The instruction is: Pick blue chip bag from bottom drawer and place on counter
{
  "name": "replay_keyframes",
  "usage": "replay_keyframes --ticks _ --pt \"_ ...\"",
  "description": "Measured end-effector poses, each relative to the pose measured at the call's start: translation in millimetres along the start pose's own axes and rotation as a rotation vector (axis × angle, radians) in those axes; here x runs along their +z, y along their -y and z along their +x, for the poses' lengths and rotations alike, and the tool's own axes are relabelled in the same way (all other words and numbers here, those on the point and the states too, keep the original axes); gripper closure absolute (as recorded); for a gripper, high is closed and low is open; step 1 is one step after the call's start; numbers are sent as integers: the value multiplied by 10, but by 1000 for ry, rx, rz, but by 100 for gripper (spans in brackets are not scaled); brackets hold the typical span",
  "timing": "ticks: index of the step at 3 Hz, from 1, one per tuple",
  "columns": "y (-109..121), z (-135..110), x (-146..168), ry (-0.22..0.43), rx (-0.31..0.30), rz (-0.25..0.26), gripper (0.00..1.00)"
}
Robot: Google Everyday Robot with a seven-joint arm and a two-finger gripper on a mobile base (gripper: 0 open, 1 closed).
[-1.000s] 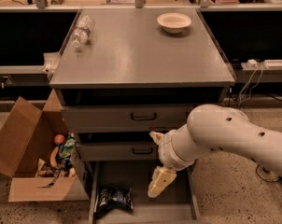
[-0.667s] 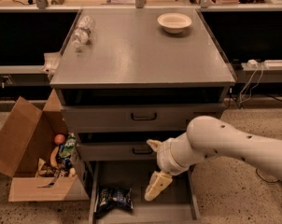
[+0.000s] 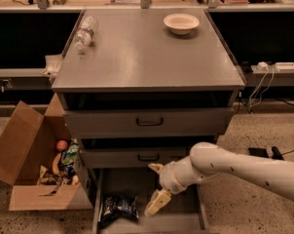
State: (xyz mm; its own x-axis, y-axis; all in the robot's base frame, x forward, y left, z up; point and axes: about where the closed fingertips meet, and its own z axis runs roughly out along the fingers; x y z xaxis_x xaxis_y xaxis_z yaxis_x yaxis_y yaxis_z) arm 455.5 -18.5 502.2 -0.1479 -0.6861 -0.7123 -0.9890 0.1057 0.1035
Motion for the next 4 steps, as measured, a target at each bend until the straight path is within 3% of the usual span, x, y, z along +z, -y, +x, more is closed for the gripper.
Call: replay_keyframes --ticks 1,2,3,4 --pt "77 252 407 6 48 -44 0" --pt "115 646 1163 29 91 -60 0" --pt "133 669 1217 32 92 -56 0" --pt "246 810 1554 55 97 -30 0"
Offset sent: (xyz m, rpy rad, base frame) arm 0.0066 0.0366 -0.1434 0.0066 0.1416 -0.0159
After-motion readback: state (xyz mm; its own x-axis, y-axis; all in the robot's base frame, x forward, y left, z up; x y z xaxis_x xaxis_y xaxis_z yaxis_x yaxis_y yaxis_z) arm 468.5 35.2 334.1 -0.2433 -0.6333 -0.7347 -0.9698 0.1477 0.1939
